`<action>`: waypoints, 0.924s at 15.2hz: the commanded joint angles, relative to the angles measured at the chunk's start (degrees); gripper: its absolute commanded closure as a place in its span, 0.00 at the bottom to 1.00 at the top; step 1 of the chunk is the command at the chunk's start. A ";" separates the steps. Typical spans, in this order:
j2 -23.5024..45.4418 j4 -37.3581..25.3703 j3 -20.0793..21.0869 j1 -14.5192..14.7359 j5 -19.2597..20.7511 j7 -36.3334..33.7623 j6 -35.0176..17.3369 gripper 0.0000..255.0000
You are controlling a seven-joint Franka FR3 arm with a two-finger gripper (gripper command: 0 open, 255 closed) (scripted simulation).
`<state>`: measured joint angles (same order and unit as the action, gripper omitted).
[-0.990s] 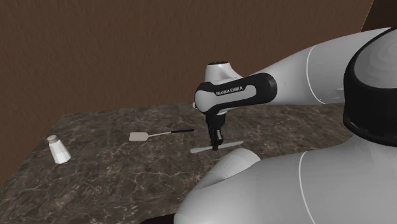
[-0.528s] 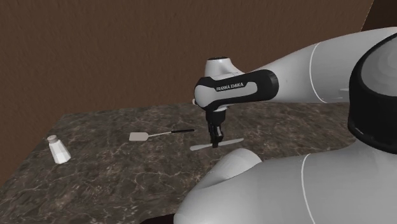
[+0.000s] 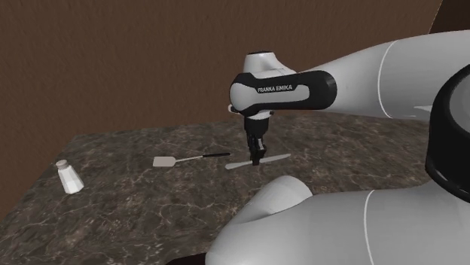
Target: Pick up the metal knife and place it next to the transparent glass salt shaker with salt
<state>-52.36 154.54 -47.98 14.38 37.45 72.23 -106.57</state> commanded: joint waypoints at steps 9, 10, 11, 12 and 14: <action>-1.87 -5.65 5.14 0.52 -4.19 0.60 7.77 1.00; -1.94 -6.27 5.59 0.60 -4.57 0.67 8.50 1.00; -2.01 -6.91 6.03 0.68 -4.94 0.73 9.22 1.00; -2.05 -7.56 6.45 0.77 -5.30 0.79 9.93 1.00; -2.09 -8.89 7.28 0.95 -6.01 0.92 11.33 1.00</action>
<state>-54.42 146.29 -41.17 15.23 31.84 73.14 -95.97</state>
